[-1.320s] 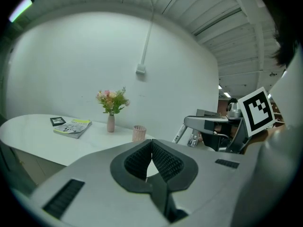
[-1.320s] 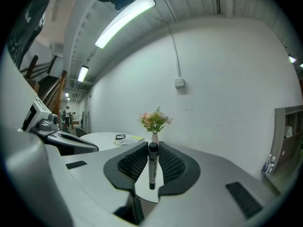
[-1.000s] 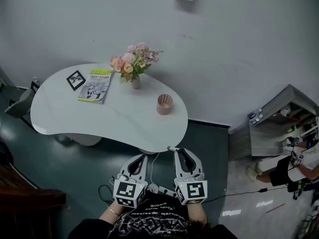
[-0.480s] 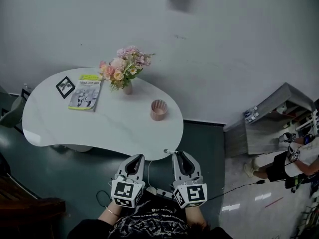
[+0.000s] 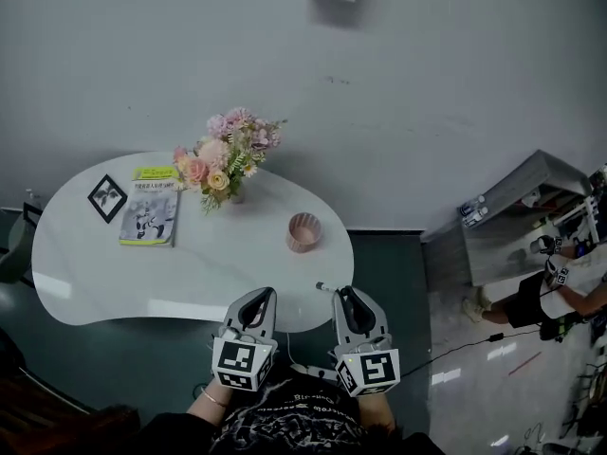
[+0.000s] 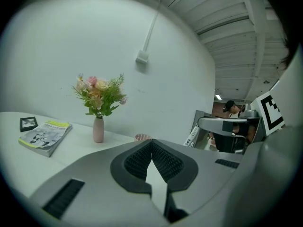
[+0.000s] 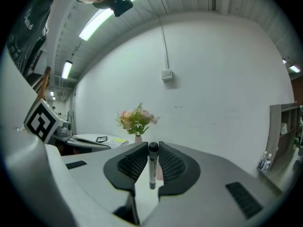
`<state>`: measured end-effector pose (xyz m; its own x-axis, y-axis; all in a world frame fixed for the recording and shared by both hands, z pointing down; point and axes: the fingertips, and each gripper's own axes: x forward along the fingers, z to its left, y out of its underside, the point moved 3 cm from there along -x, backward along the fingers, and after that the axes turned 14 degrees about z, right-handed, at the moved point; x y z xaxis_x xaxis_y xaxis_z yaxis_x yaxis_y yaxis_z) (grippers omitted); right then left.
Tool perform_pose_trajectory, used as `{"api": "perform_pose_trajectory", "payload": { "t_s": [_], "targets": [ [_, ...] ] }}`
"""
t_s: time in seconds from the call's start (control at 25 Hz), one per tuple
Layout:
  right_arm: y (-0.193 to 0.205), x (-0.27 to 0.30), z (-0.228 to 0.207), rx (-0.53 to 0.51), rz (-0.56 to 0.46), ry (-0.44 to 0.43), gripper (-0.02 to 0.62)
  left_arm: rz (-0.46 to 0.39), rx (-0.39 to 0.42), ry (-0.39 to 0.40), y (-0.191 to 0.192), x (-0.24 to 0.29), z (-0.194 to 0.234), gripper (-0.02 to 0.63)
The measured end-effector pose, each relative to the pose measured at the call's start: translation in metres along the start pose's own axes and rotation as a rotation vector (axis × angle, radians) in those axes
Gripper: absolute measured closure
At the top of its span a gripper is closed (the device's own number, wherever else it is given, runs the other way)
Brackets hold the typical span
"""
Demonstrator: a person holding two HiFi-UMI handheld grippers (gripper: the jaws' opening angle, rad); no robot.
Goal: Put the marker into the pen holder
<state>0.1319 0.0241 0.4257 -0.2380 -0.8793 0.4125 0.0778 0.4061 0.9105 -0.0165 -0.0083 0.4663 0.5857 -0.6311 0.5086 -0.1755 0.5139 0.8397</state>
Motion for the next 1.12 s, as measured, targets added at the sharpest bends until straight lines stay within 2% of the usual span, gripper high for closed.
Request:
{"api": "perform_pose_trajectory", "payload": {
  "t_s": [0.12, 0.44, 0.72, 1.12],
  "targets": [
    [-0.015, 0.016, 0.008, 0.001, -0.002, -0.016, 0.503, 0.005, 0.040, 0.035, -0.018, 0.017, 0.018, 0.583],
    [-0.047, 0.048, 0.011, 0.014, -0.040, 0.065, 0.503, -0.018, 0.162, 0.138, -0.054, 0.039, 0.037, 0.583],
    [-0.068, 0.064, 0.011, 0.032, -0.064, 0.134, 0.503, 0.002, 0.144, 0.177, -0.058, 0.037, 0.056, 0.583],
    [-0.094, 0.083, 0.001, -0.022, -0.097, 0.129, 0.503, 0.001, 0.086, 0.113, -0.059, 0.037, 0.076, 0.583]
  ]
}}
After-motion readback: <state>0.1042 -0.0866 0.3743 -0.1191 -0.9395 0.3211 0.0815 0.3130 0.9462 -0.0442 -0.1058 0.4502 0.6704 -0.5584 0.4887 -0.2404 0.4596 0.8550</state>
